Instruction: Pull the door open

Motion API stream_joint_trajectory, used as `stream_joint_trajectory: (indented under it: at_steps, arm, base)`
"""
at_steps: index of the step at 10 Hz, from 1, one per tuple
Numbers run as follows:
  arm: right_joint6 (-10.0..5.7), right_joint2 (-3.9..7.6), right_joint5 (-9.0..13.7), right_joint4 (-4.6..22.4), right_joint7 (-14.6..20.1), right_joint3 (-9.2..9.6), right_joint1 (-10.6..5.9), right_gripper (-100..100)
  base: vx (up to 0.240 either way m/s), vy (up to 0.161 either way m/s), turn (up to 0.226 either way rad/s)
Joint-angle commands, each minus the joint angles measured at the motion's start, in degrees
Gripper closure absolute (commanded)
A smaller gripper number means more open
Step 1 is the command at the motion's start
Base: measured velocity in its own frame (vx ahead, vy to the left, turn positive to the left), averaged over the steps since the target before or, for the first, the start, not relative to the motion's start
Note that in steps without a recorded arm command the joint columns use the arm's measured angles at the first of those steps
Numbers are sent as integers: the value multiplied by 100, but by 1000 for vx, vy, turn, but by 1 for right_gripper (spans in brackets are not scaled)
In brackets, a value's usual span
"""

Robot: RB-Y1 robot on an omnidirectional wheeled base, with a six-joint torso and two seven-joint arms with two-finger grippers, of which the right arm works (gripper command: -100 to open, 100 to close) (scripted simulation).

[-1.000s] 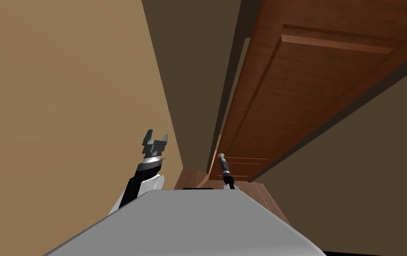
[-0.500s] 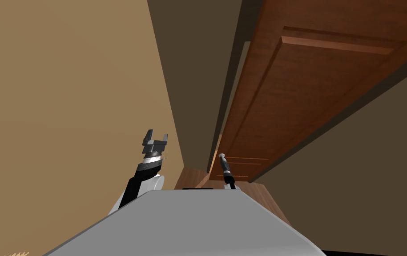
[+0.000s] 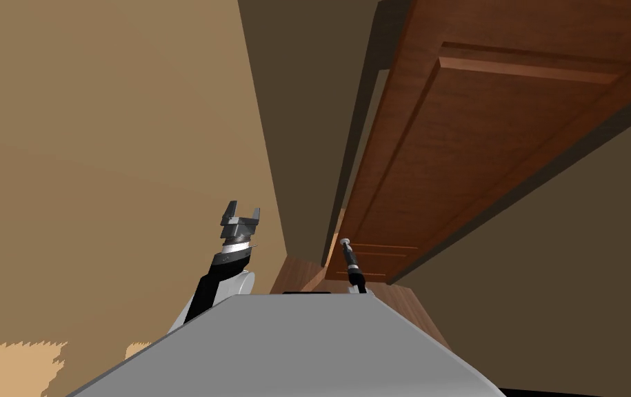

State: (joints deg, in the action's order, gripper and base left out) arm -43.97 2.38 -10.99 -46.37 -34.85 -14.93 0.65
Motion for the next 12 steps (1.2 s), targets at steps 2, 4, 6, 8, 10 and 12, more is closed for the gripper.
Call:
stream_joint_trajectory:
  at_steps: [2,4,6,8,10,12]
  arm:
    - [-21,81,128,90,377,-42,-48,100]
    - [-33,113,204,128,613,-39,-65,100]
    - [-58,175,361,206,982,-33,-100,100]
    - [-70,207,439,245,1277,-31,-117,100]
    - [-83,238,518,284,1536,-28,-135,100]
    - [-96,270,600,325,1784,-25,-153,100]
  base:
    - [-61,-18,72]
    - [-38,-6,53]
    - [-53,-18,105]
    - [-49,-10,59]
    - [-39,-10,59]
    - [-40,-10,65]
